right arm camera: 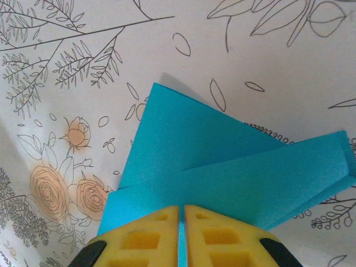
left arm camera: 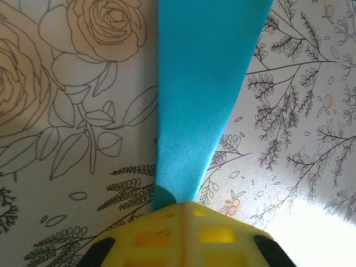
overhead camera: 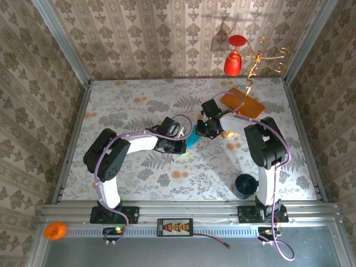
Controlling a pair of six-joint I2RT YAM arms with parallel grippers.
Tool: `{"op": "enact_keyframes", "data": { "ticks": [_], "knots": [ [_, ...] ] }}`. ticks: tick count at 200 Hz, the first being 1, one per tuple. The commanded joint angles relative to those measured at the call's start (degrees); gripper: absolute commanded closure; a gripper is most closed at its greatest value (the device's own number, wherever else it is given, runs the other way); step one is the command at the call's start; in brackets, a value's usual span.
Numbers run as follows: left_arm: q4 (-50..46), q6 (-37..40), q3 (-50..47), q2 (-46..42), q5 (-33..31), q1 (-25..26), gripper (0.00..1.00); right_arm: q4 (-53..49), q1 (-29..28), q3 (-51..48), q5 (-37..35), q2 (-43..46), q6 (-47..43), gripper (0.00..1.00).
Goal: Fold a paper plane with a square sheet of paper (pick it up from the middle)
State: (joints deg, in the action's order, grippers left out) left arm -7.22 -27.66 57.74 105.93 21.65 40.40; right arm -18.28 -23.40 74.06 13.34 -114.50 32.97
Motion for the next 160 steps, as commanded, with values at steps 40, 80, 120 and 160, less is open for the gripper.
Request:
{"op": "enact_keyframes", "data": {
  "ticks": [40, 80, 120, 160],
  "knots": [
    [-4.01, -0.40, -1.41, 2.09, -0.26, -0.08, 0.92, -0.90, 0.98, -0.31, -1.45, -2.11, -0.76, 0.88],
    [-3.54, -0.70, -1.80, 1.43, -0.07, -0.08, 0.92, 1.19, 2.28, -3.14, 0.73, -2.59, -0.08, 0.88],
    [-2.61, -1.33, -0.21, -2.33, 0.58, -0.14, 0.91, 4.64, 2.98, -5.97, 5.13, -2.23, -0.74, 0.88],
    [-0.26, -2.80, 2.33, -4.82, 0.15, -0.23, 0.87, 7.27, 1.76, -7.39, 9.13, -1.21, -1.32, 0.88]
  ]
}}
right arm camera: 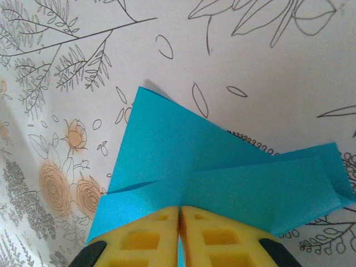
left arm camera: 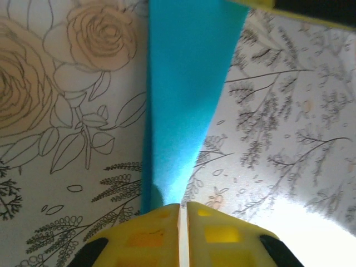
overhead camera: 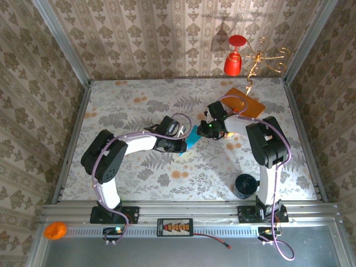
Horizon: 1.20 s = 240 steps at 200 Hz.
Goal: Fold a paper plane with a square sheet of paper (pick it up from the middle)
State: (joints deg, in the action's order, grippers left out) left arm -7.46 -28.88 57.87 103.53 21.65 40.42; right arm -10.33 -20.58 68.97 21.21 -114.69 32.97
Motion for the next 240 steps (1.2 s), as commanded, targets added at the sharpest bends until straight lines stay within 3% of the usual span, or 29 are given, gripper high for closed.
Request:
{"op": "enact_keyframes", "data": {
  "ticks": [1, 143, 201, 240],
  "knots": [
    [-0.08, -1.64, 2.22, -2.35, 0.15, -0.21, 0.87, -0.63, -1.14, -2.37, 1.32, -1.04, -1.33, 0.88],
    [-0.72, -4.25, 4.28, 7.04, 1.14, -0.78, 0.89, 0.49, -1.93, -1.96, 3.97, 0.39, -1.93, 0.87],
    [-2.19, -4.78, 1.97, 6.43, 0.26, -0.99, 0.91, -3.55, -1.39, 1.54, -3.16, 3.27, -3.54, 0.87],
    [-2.22, -5.13, 1.20, 6.60, 0.24, -1.05, 0.91, -4.18, -1.01, 2.41, -4.04, 1.40, -3.88, 0.87]
  ]
}}
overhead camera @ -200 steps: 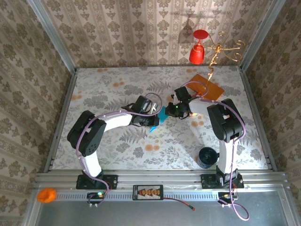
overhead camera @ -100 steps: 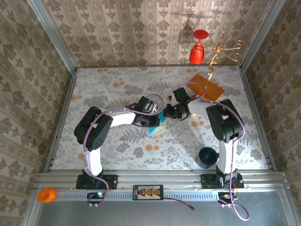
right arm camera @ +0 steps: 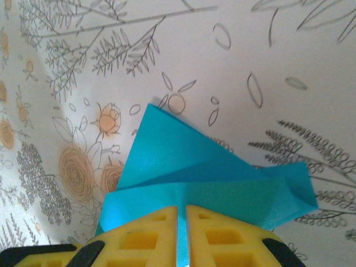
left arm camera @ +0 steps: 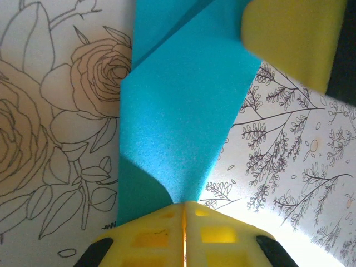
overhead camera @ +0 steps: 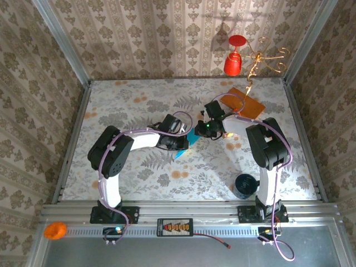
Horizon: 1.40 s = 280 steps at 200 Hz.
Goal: Fold a paper plane with a square sheet of paper (pick it up from the middle)
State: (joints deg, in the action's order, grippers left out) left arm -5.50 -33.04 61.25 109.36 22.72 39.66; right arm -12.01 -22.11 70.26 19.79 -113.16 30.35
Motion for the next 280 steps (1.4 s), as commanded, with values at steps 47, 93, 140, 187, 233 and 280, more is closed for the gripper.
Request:
{"op": "enact_keyframes", "data": {
  "ticks": [47, 93, 140, 187, 233, 280],
  "knots": [
    [-4.79, -1.13, -2.39, 1.20, -0.91, -0.36, 0.92, -2.07, 1.60, 0.50, -2.89, -1.95, -0.70, 0.88],
    [-5.05, -1.60, -3.22, 1.21, -1.43, -0.20, 0.92, -1.09, 3.38, -0.42, -3.19, -3.43, 0.10, 0.88],
    [-5.22, -1.96, -4.08, 1.33, -1.45, -0.20, 0.94, 0.78, 6.42, 0.05, -1.77, -4.25, 0.83, 0.89],
    [-5.75, -1.41, -1.86, 2.30, -1.10, -0.20, 0.93, 1.86, 8.11, 4.33, 2.23, -3.23, -0.28, 0.89],
    [-5.39, -1.86, -1.67, 2.04, -1.69, -0.20, 0.94, 2.65, 4.97, 0.51, 5.49, 5.77, 2.29, 0.88],
    [-4.56, -2.34, -1.93, 1.60, -1.98, -0.21, 0.94, 4.60, 1.07, -6.95, 5.04, 7.94, 7.28, 0.91]
  ]
}}
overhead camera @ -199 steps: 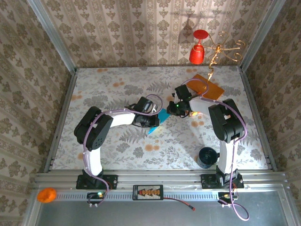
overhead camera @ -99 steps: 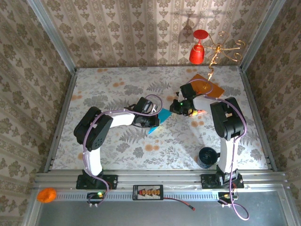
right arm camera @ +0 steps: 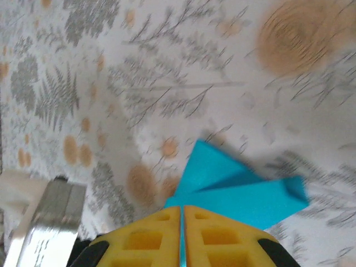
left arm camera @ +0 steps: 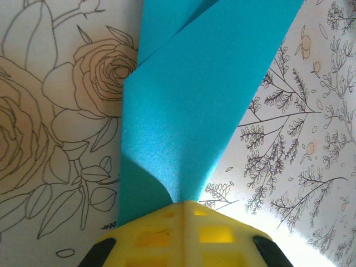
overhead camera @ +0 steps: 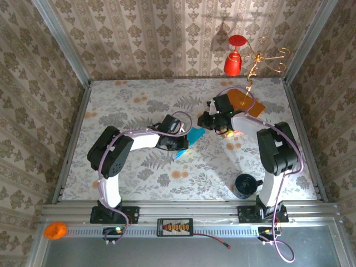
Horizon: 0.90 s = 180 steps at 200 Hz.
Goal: Fold a paper plane with a square sheet of paper (pick it up from the middle)
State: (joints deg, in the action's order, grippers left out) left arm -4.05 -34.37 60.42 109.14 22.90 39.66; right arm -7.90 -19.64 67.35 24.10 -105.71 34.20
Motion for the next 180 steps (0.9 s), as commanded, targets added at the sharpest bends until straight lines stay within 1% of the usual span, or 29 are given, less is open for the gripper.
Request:
{"op": "enact_keyframes", "data": {
  "ticks": [1, 29, 66, 140, 180],
  "knots": [
    [-5.98, -0.98, -1.10, 1.80, -2.15, -0.20, 0.94, 0.69, -1.62, -4.31, 0.88, 0.43, 3.62, 0.91],
    [-5.71, -1.05, -1.25, 1.52, -2.24, -0.20, 0.94, 1.68, -3.59, -5.78, 2.39, -1.19, 5.32, 0.94],
    [-5.35, -1.22, -1.47, 1.41, -2.15, -0.20, 0.94, 4.23, -4.41, -5.57, 4.28, -3.07, 6.89, 0.99],
    [-5.44, -1.31, -1.26, 1.91, -1.89, -0.24, 0.94, 5.56, -5.32, -4.39, 5.44, -6.87, 7.44, 0.99],
    [-7.02, -1.57, -1.46, 1.93, -2.10, -0.20, 0.95, 3.14, -4.45, -3.46, 2.40, -8.26, 5.00, 0.99]
  ]
}}
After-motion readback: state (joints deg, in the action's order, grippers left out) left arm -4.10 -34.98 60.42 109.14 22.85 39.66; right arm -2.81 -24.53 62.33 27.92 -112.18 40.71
